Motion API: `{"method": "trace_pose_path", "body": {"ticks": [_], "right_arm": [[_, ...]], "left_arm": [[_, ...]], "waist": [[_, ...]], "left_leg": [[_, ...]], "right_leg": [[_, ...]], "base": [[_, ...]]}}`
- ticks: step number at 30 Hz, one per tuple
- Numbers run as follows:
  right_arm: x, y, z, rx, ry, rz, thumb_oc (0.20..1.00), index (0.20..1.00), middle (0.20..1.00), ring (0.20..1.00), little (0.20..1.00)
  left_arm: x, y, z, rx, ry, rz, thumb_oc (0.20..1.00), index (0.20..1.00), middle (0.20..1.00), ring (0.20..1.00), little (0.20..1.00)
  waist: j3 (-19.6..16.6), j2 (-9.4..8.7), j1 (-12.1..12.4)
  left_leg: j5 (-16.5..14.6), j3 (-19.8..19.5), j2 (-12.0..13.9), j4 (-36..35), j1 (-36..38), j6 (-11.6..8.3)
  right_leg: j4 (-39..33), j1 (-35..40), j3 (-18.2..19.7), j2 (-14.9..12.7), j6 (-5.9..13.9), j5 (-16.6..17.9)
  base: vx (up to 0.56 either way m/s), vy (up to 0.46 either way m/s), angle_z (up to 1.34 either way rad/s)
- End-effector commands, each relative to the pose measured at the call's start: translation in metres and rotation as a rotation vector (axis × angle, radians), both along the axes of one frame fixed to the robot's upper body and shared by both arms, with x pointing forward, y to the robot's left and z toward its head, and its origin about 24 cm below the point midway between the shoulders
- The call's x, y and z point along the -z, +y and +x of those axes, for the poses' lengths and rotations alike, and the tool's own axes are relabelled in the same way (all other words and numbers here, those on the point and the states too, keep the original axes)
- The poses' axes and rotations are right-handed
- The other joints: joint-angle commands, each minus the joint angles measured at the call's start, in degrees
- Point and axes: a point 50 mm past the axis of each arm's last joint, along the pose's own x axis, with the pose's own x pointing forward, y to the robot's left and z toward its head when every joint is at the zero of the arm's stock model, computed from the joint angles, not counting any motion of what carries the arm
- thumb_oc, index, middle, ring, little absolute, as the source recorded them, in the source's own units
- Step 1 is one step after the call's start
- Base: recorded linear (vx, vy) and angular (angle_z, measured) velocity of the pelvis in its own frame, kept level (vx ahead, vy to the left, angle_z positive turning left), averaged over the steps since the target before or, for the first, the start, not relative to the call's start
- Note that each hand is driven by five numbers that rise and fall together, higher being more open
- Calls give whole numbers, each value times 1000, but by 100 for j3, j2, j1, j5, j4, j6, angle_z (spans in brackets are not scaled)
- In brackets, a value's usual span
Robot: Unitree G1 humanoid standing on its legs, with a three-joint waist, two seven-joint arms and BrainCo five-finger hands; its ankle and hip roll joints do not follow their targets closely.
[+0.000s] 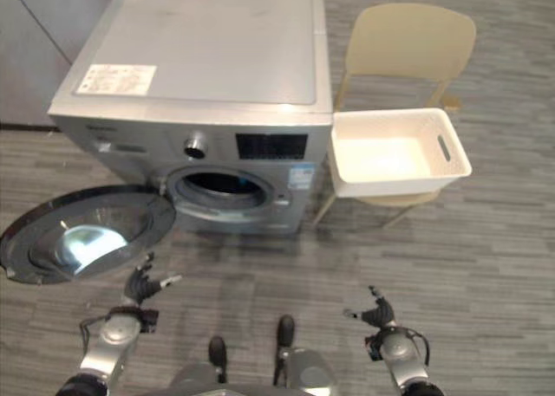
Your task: Grab the laundry basket,head to the washer,open it,put in the laundry and shut it.
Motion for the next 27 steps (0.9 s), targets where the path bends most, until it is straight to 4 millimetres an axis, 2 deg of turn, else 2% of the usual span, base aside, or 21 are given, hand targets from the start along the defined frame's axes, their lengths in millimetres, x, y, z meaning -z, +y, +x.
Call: {"method": "trace_pose_path", "body": {"ticks": [1, 2, 3, 4, 5, 6, 7, 8, 9, 10, 12, 13, 14, 15, 17, 18, 20, 21, 27], "right_arm": [[4, 5, -6, -7, 6, 16, 1000, 1000, 1000, 1000, 1000], [4, 5, -8, -5, 10, 23, 1000, 1000, 1000, 1000, 1000], [4, 5, -8, -5, 10, 23, 1000, 1000, 1000, 1000, 1000], [5, 4, -11, -10, 10, 26, 1000, 1000, 1000, 1000, 1000], [5, 5, -11, -10, 10, 26, 1000, 1000, 1000, 1000, 1000], [6, 4, -15, -19, 24, 26, 1000, 1000, 1000, 1000, 1000], [6, 4, -15, -19, 24, 26, 1000, 1000, 1000, 1000, 1000], [8, 3, -19, -30, 40, 21, 1000, 1000, 1000, 1000, 1000], [8, 3, -19, -30, 40, 21, 1000, 1000, 1000, 1000, 1000], [8, 3, -20, -40, 44, 19, 1000, 1000, 1000, 1000, 1000], [8, 0, -22, -51, 57, 15, 1000, 1000, 1000, 1000, 1000], [8, -3, -20, -64, 70, 7, 1000, 1000, 1000, 1000, 1000], [6, -4, -18, -79, 70, -3, 1000, 1000, 1000, 1000, 1000], [6, -4, -18, -76, 69, -2, 1000, 1000, 1000, 1000, 1000], [5, -5, -15, -104, 78, -11, 1000, 1000, 1000, 1000, 1000], [5, -4, -15, -113, 77, -11, 1000, 1000, 1000, 1000, 1000], [4, -2, -14, -126, 73, -9, 1000, 1000, 1000, 1000, 1000], [6, 1, -16, -138, 84, 6, 1000, 1000, 1000, 1000, 1000], [4, 13, -8, -193, 63, 32, 1000, 1000, 1000, 1000, 1000]], "left_arm": [[-11, 19, -11, 13, -46, 109, 1000, 1000, 1000, 1000, 1000], [-26, 23, -4, 36, -105, 148, 1000, 1000, 1000, 1000, 1000], [-26, 23, -4, 36, -105, 149, 1000, 1000, 1000, 1000, 1000], [-47, 36, 7, 40, -180, 238, 1000, 1000, 1000, 1000, 1000], [-47, 36, 7, 40, -180, 239, 1000, 1000, 1000, 1000, 1000], [-68, 53, 17, 9, -249, 326, 1000, 1000, 1000, 1000, 1000], [-68, 53, 17, 9, -249, 326, 1000, 1000, 1000, 1000, 1000], [-94, 75, 31, -39, -316, 449, 1000, 1000, 1000, 1000, 1000], [-94, 75, 31, -39, -316, 449, 1000, 1000, 1000, 1000, 1000], [-106, 88, 37, -68, -333, 511, 1000, 1000, 1000, 1000, 1000], [-132, 121, 45, -134, -323, 654, 1000, 1000, 1000, 1000, 1000], [-154, 146, 54, -176, -290, 783, 1000, 1000, 1000, 1000, 1000], [-161, 161, 55, -206, -239, 836, 1000, 1000, 1000, 1000, 1000], [-162, 160, 56, -204, -242, 837, 1000, 1000, 1000, 1000, 1000], [-191, 186, 61, -247, -170, 956, 1000, 1000, 1000, 1000, 1000], [-195, 194, 59, -267, -136, 976, 1000, 1000, 1000, 1000, 1000], [-198, 201, 57, -294, -105, 971, 1000, 1000, 1000, 1000, 1000], [-215, 211, 57, -321, -81, 999, 1000, 1000, 1000, 1000, 1000], [-229, 215, 62, -339, -58, 1004, 1000, 1000, 1000, 1000, 1000]], "waist": [[-589, -205, 53], [-648, -212, 50], [-647, -213, 52], [-695, -220, 37], [-689, -225, 44], [-738, -237, 26], [-736, -238, 27], [-783, -266, -4], [-782, -266, -2], [-803, -285, -24], [-819, -292, -80], [-829, -306, -154], [-844, -313, -213], [-847, -319, -200], [-803, -368, -297], [-781, -404, -308], [-740, -449, -329], [-681, -527, -351], [-533, -740, -373]], "left_leg": [[-114, 27, -451, 346, -552, 202], [-108, 80, -466, 225, -449, 209], [-107, 81, -466, 223, -446, 209], [-131, 117, -494, 152, -362, 230], [-130, 124, -494, 144, -349, 231], [-142, 165, -507, 76, -278, 241], [-142, 166, -507, 75, -276, 241], [-151, 209, -518, 16, -233, 250], [-150, 210, -518, 15, -231, 250], [-150, 233, -520, -13, -214, 252], [-155, 292, -519, -76, -170, 262], [-122, 336, -505, -107, -245, 267], [-86, 362, -498, -116, -326, 274], [-85, 362, -498, -114, -339, 274], [-40, 414, -466, -81, -597, 287], [-36, 427, -446, -57, -682, 293], [-22, 437, -418, -28, -782, 297], [-34, 455, -387, 16, -921, 310], [4, 442, -330, 130, -1375, 332]], "right_leg": [[3, 215, 488, -489, 721, -278], [-17, 248, 521, -506, 770, -241], [-17, 250, 522, -506, 770, -241], [-24, 270, 579, -517, 808, -211], [-25, 277, 586, -517, 809, -211], [-37, 289, 634, -521, 848, -181], [-37, 290, 636, -521, 848, -181], [-66, 282, 681, -520, 890, -135], [-66, 283, 682, -520, 890, -135], [-78, 276, 714, -522, 913, -101], [-88, 257, 767, -514, 966, -57], [-70, 111, 816, -512, 1016, 15], [-66, 2, 841, -512, 1037, 68], [-63, -11, 841, -512, 1037, 68], [-43, -277, 895, -500, 1087, 184], [-33, -367, 920, -498, 1107, 225], [-32, -454, 942, -492, 1120, 259], [-45, -576, 966, -468, 1147, 323], [-91, -917, 1005, -434, 1214, 530]], "base": [[83, 126, -13], [82, 125, -10], [93, 152, -7], [45, 76, -10], [85, 140, -14], [40, 64, -16], [72, 107, -22], [33, 44, -19], [49, 67, -19], [27, 49, -14], [16, 79, -15], [-40, 77, -25], [-51, 51, -26], [-49, 32, -16], [-77, 37, -5], [-58, 30, -8], [-36, 31, -17], [-43, 45, -18], [-44, 15, -4]]}}
